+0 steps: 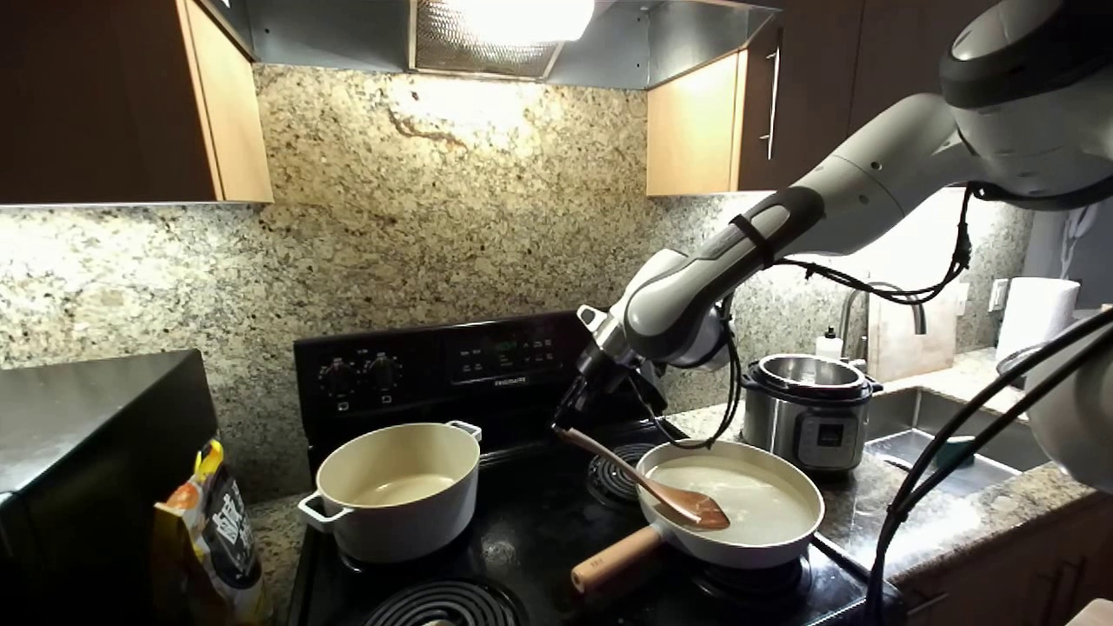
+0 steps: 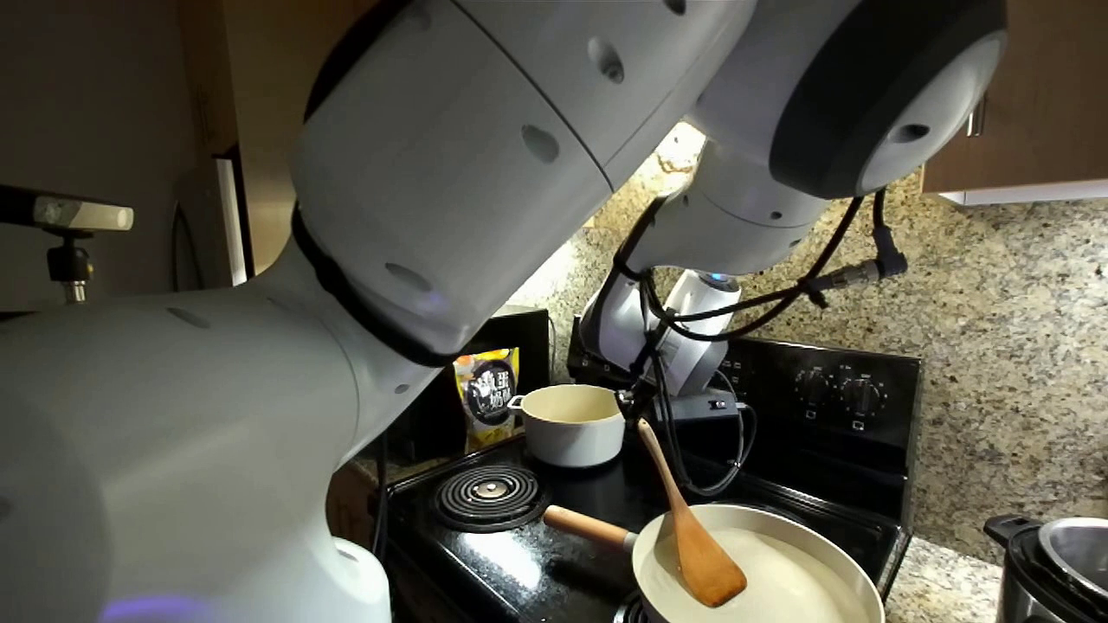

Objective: Pick up the cooking stick and stir in the pan

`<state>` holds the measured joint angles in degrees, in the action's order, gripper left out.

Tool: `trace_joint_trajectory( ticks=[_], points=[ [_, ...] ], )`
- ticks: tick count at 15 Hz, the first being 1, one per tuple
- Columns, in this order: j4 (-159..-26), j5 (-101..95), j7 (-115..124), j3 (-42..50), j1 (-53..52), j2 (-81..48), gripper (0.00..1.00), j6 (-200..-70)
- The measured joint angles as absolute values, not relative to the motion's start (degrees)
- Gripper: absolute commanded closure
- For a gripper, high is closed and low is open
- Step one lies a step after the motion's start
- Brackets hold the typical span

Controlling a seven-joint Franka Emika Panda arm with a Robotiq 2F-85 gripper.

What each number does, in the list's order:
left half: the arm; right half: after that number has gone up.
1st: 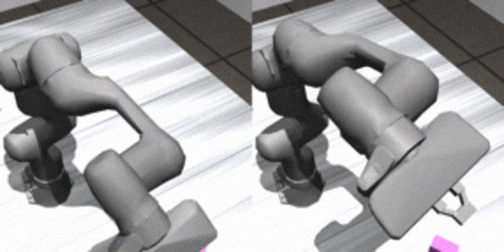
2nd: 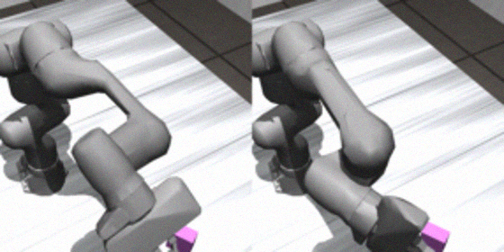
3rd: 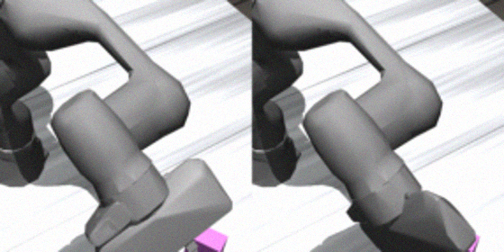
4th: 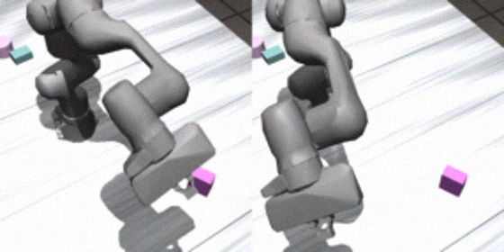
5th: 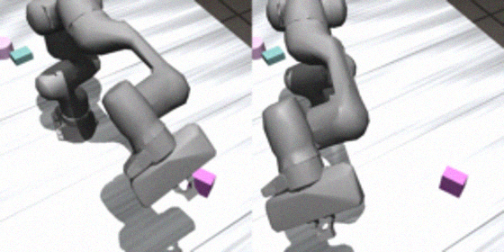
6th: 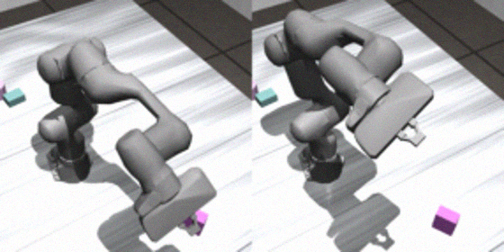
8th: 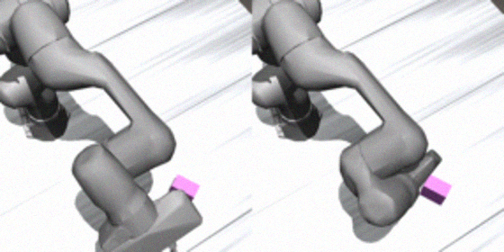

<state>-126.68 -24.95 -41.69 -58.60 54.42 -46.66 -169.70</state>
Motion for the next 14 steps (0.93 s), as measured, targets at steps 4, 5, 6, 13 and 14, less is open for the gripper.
trace_joint_trajectory(
  ticks=[4,5,6,13,14],
  points=[
    [-128.83,-22.11,-41.65,-56.77,54.86,-45.31,0.9,-171.64],
    [-129.54,-21.56,-41.59,-56.48,55.24,-44.82,0.9,-172.1],
    [-130.35,-21.0,-41.57,-56.25,55.72,-44.31,0.9,-172.64],
    [-133.23,-20.28,-41.5,-57.34,61.79,-42.36,0.9,-174.17],
    [-133.38,-20.29,-41.52,-58.08,63.08,-42.38,0.9,-174.48]
  ],
)
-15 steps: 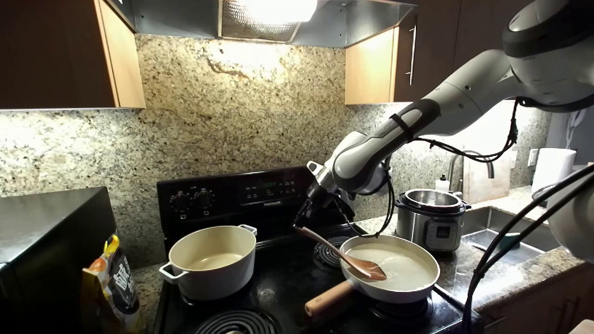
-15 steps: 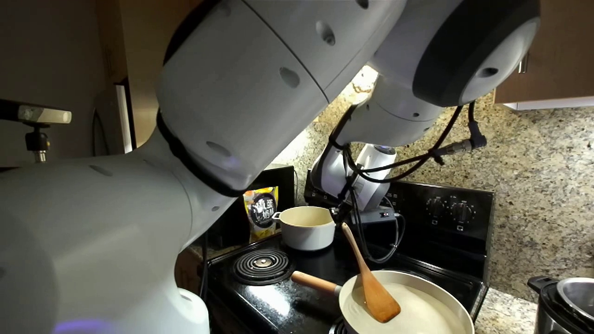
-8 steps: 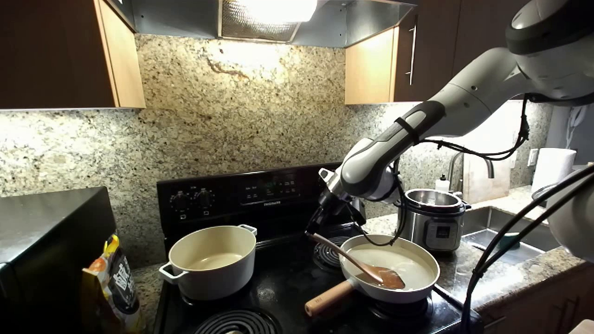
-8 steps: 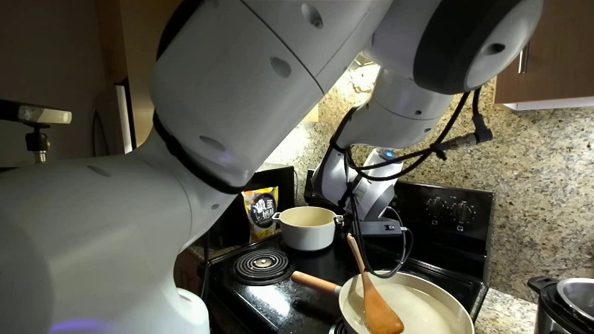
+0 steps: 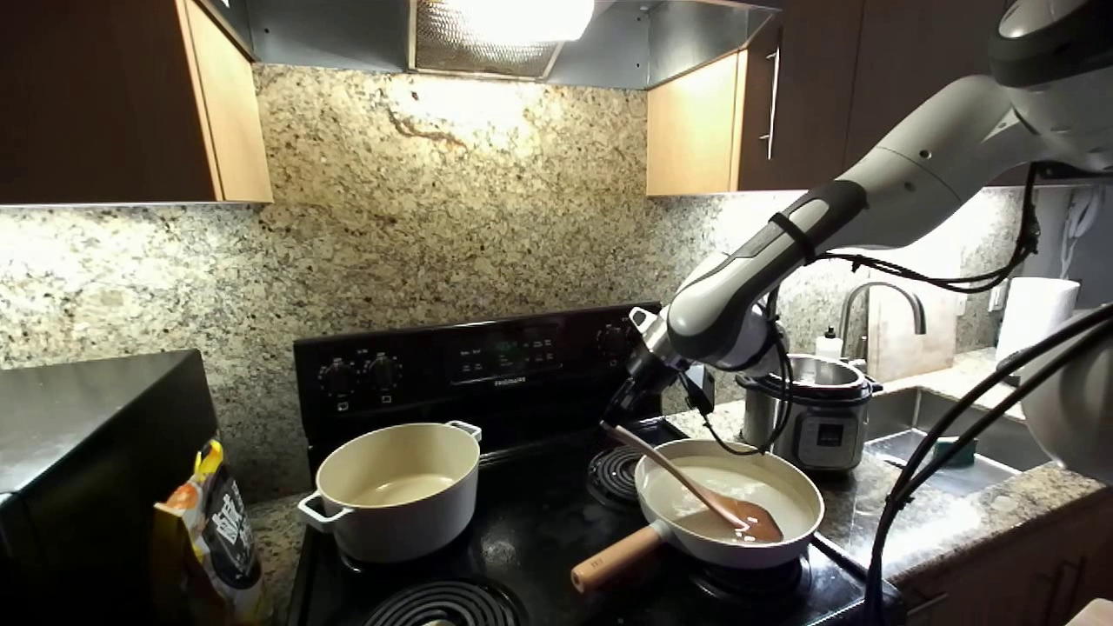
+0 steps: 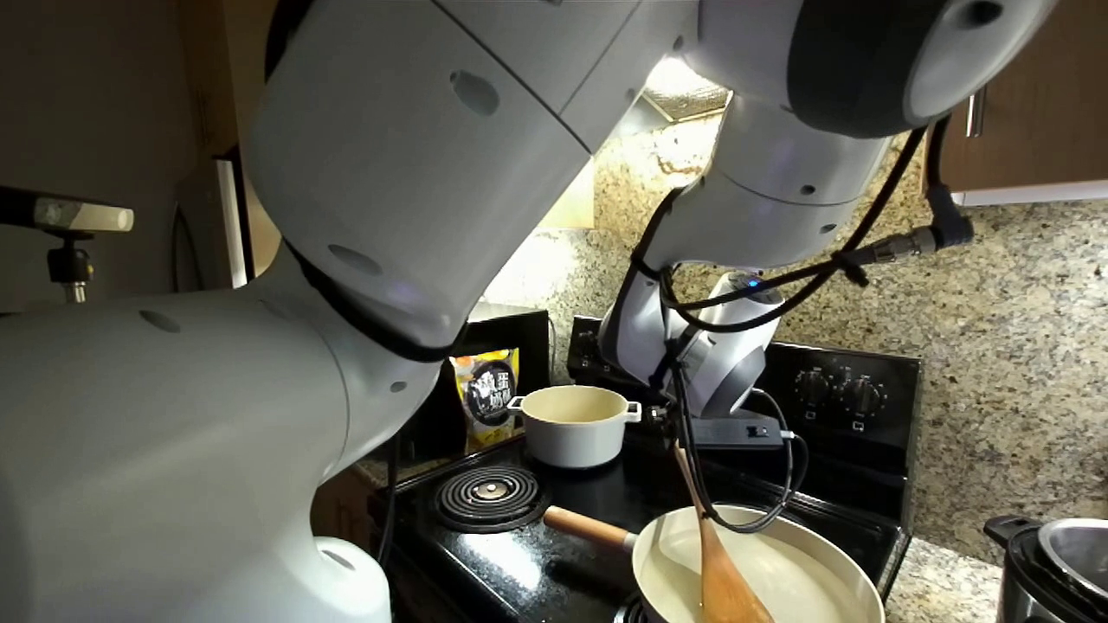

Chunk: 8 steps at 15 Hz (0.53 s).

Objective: Pick up the cooking stick and stir in the pan

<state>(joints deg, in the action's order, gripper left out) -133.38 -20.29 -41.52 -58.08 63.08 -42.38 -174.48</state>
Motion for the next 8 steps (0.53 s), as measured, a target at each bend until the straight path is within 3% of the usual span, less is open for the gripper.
trace_joint_trajectory(
  ticks=[8],
  points=[
    [-136.1,-22.96,-41.53,-59.72,67.34,-42.31,0.9,-183.62]
  ],
)
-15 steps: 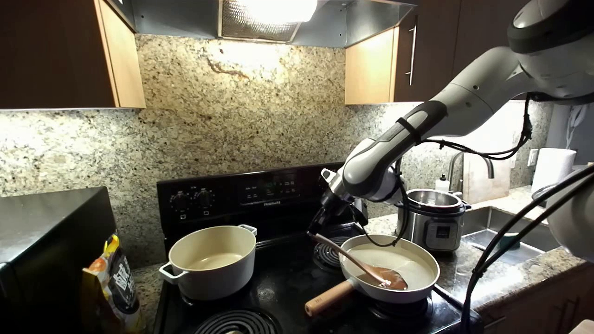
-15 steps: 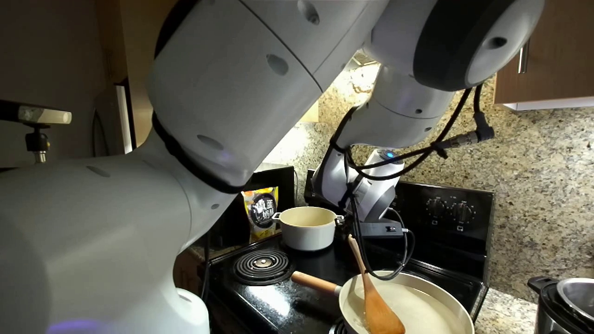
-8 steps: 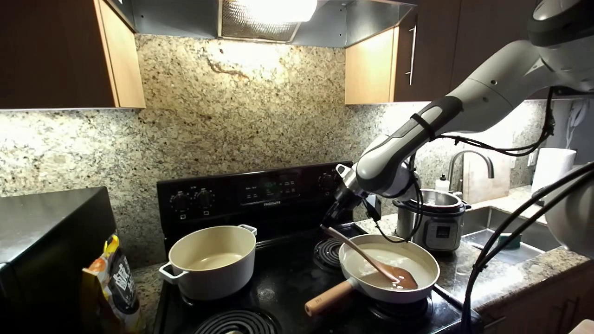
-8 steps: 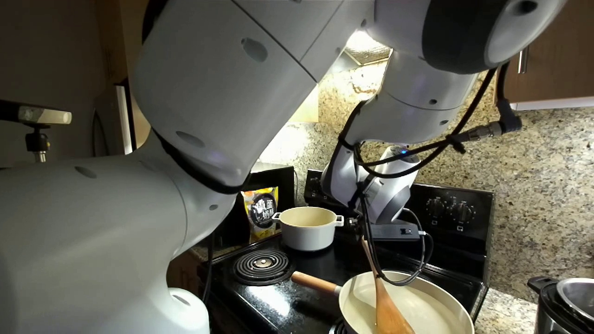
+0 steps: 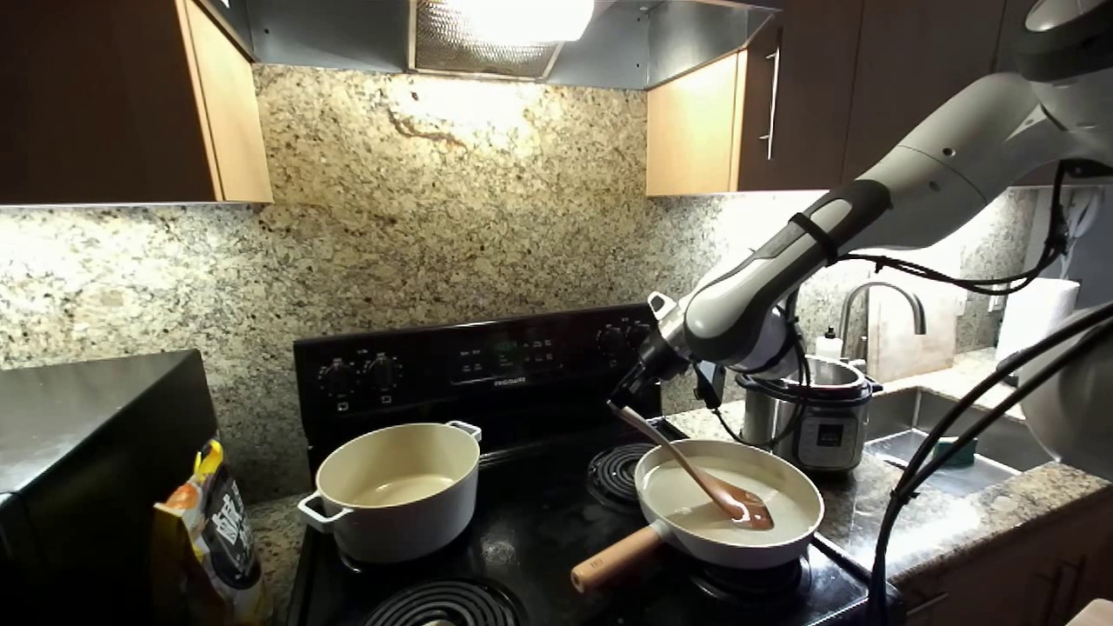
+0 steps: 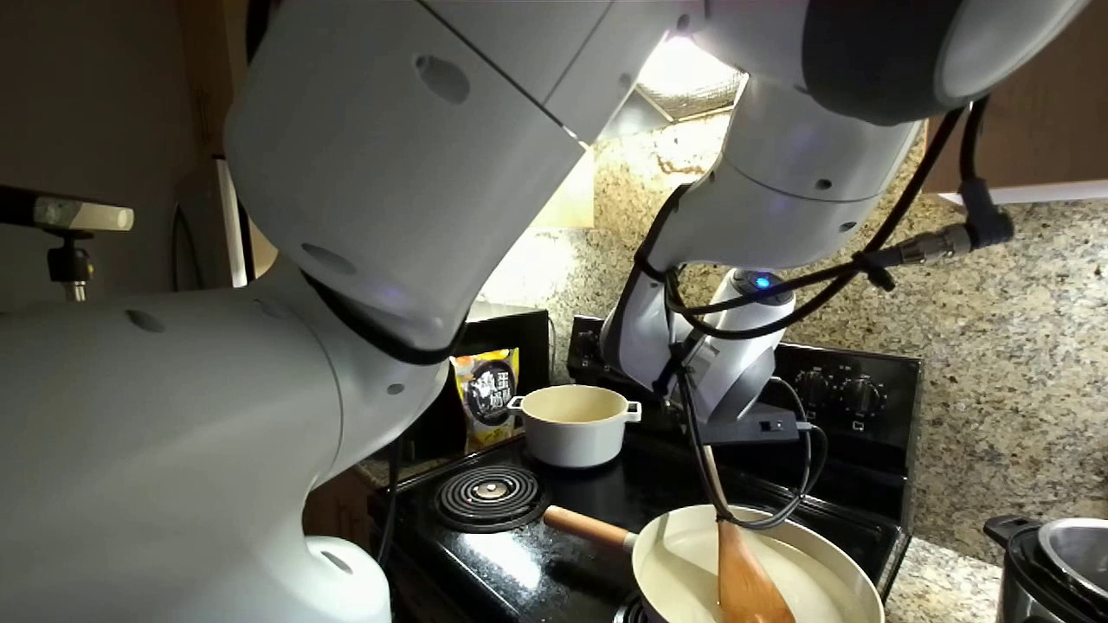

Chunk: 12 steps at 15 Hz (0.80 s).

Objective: Pick up the cooking stick and stir in the pan

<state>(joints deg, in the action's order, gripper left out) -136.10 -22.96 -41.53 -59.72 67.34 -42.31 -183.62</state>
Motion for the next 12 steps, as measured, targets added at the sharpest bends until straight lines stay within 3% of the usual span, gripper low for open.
trace_joint_trajectory(
  ticks=[7,12],
  points=[
    [-136.26,-27.1,-41.52,-59.37,65.54,-38.85,0.9,-187.03],
    [-132.94,-27.32,-41.52,-59.42,61.52,-37.38,0.9,-182.77]
  ],
)
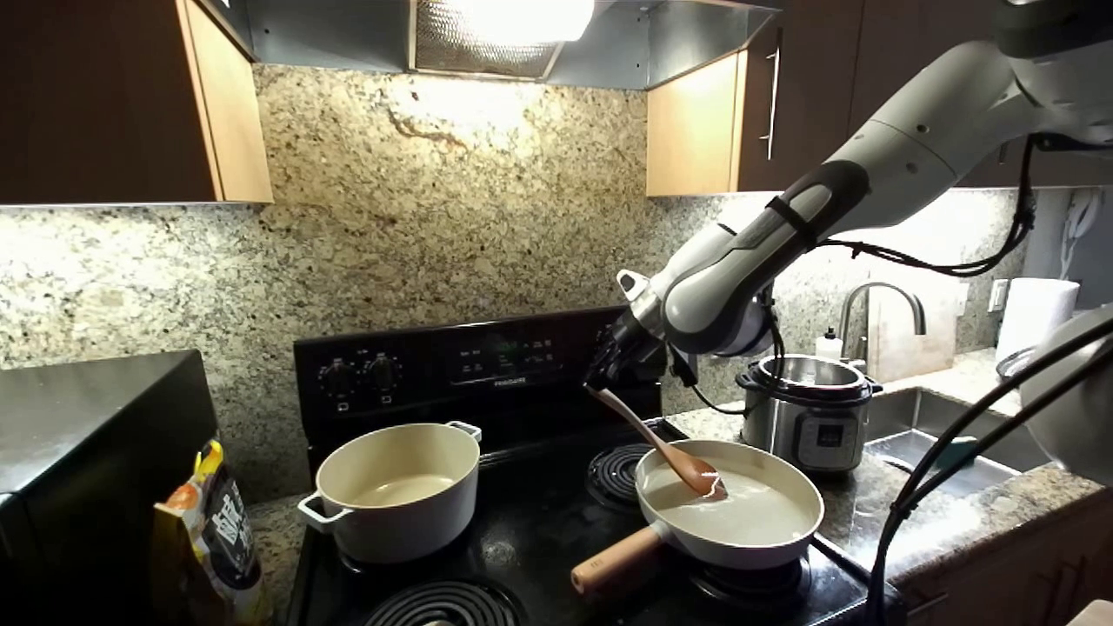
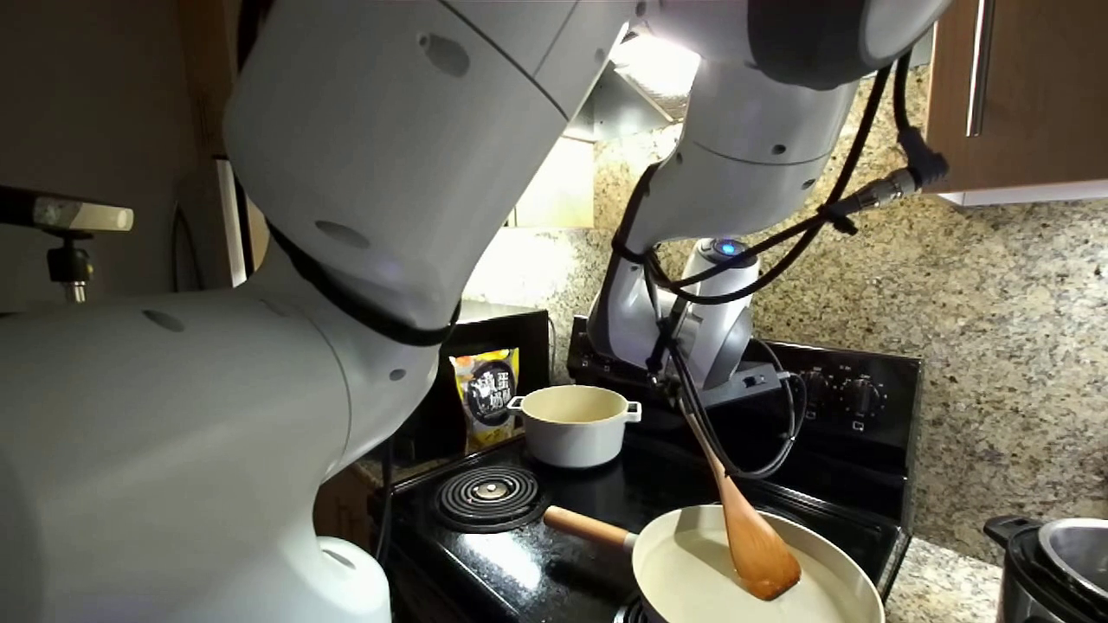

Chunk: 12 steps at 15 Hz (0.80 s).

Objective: Pick up the cooking stick and stir in the pan

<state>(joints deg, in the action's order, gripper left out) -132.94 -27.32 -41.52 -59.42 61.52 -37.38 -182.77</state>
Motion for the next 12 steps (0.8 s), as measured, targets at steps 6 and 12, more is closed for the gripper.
trace_joint_trajectory(
  ticks=[6,12],
  points=[
    [-129.04,-27.31,-41.89,-57.74,53.82,-37.53,0.9,-176.86],
    [-129.39,-26.0,-42.35,-55.68,49.23,-38.62,0.9,-175.81]
  ],
)
